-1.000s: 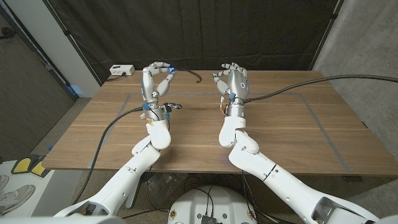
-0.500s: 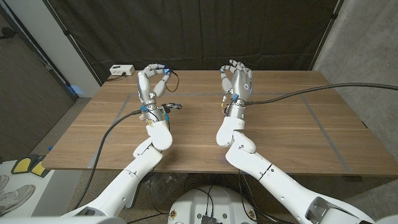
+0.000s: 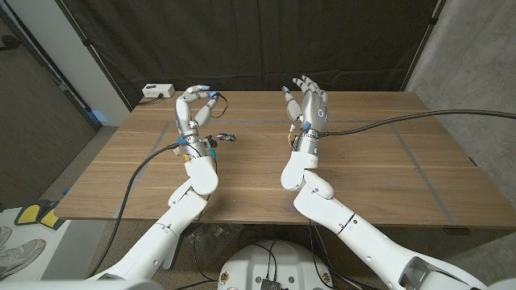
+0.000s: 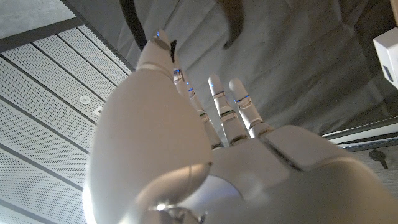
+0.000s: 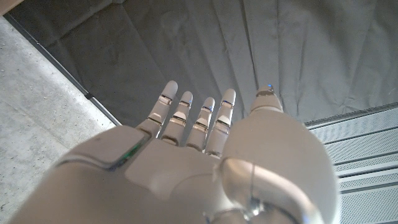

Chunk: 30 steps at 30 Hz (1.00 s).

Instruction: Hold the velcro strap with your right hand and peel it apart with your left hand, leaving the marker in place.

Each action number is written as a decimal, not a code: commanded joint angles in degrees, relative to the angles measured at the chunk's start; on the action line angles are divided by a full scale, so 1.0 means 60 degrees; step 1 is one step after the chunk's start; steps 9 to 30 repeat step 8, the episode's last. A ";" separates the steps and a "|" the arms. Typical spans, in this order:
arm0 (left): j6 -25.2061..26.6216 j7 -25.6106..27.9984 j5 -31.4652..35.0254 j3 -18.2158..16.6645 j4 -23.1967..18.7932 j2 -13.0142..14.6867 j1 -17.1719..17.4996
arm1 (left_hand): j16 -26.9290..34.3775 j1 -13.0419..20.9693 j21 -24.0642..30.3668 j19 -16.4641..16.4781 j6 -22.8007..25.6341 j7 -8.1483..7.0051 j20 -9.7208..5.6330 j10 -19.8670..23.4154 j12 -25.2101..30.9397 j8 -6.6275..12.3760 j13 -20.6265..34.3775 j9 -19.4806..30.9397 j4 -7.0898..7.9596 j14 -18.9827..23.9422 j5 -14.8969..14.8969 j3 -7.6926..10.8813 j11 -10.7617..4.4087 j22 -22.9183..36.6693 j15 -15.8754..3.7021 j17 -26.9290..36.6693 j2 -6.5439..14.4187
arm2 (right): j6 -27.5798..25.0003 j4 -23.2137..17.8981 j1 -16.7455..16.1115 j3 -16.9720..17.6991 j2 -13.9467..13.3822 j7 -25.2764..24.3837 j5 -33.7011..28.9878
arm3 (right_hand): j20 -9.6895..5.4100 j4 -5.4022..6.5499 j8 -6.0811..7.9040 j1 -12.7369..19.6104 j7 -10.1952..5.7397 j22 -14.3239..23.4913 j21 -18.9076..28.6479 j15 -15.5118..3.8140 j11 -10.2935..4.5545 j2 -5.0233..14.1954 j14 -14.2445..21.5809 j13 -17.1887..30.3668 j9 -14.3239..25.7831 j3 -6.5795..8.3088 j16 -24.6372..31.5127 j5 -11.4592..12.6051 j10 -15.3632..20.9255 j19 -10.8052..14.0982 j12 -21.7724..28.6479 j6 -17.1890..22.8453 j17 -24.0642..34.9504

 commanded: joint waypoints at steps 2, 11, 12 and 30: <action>-0.0021 -0.0476 -0.0521 -0.0153 0.0201 0.0047 0.0094 | -0.0145 -0.0124 -0.0042 -0.0002 0.0166 0.0004 0.0092 -0.0028 -0.0040 0.0091 0.0014 0.0060 0.0009 0.0104 0.0066 0.0081 -0.0006 -0.0026 -0.1770 -0.0063 0.0149 | 0.0631 -0.0377 -0.0020 0.0323 -0.0539 0.0897 0.0712 | 0.0638 0.0333 0.0041 -0.0733 0.0193 0.0013 -0.0112 -0.0027 0.0375 -0.0032 -0.0024 0.0008 0.0026 -0.0176 0.0028 -0.0152 0.0013 -0.0047 0.0105 -0.0214 0.0048; -0.0010 -0.0701 -0.0743 -0.0119 0.0359 0.0033 0.0022 | -0.0244 -0.0180 -0.0063 -0.0023 0.0143 -0.0015 0.0120 -0.0044 -0.0056 0.0091 -0.0001 0.0061 0.0031 0.0143 0.0070 0.0110 -0.0005 -0.0050 -0.1771 -0.0122 0.0173 | 0.0816 -0.0099 0.0018 0.0301 -0.0351 0.0561 0.0654 | 0.0743 0.0401 0.0059 -0.0894 0.0303 0.0012 -0.0164 0.0094 0.0435 0.0005 -0.0040 0.0009 0.0031 -0.0192 0.0032 -0.0154 -0.0020 -0.0100 0.0111 -0.0254 0.0057; -0.0010 -0.0701 -0.0743 -0.0119 0.0359 0.0033 0.0022 | -0.0244 -0.0180 -0.0063 -0.0023 0.0143 -0.0015 0.0120 -0.0044 -0.0056 0.0091 -0.0001 0.0061 0.0031 0.0143 0.0070 0.0110 -0.0005 -0.0050 -0.1771 -0.0122 0.0173 | 0.0816 -0.0099 0.0018 0.0301 -0.0351 0.0561 0.0654 | 0.0743 0.0401 0.0059 -0.0894 0.0303 0.0012 -0.0164 0.0094 0.0435 0.0005 -0.0040 0.0009 0.0031 -0.0192 0.0032 -0.0154 -0.0020 -0.0100 0.0111 -0.0254 0.0057; -0.0010 -0.0701 -0.0743 -0.0119 0.0359 0.0033 0.0022 | -0.0244 -0.0180 -0.0063 -0.0023 0.0143 -0.0015 0.0120 -0.0044 -0.0056 0.0091 -0.0001 0.0061 0.0031 0.0143 0.0070 0.0110 -0.0005 -0.0050 -0.1771 -0.0122 0.0173 | 0.0816 -0.0099 0.0018 0.0301 -0.0351 0.0561 0.0654 | 0.0743 0.0401 0.0059 -0.0894 0.0303 0.0012 -0.0164 0.0094 0.0435 0.0005 -0.0040 0.0009 0.0031 -0.0192 0.0032 -0.0154 -0.0020 -0.0100 0.0111 -0.0254 0.0057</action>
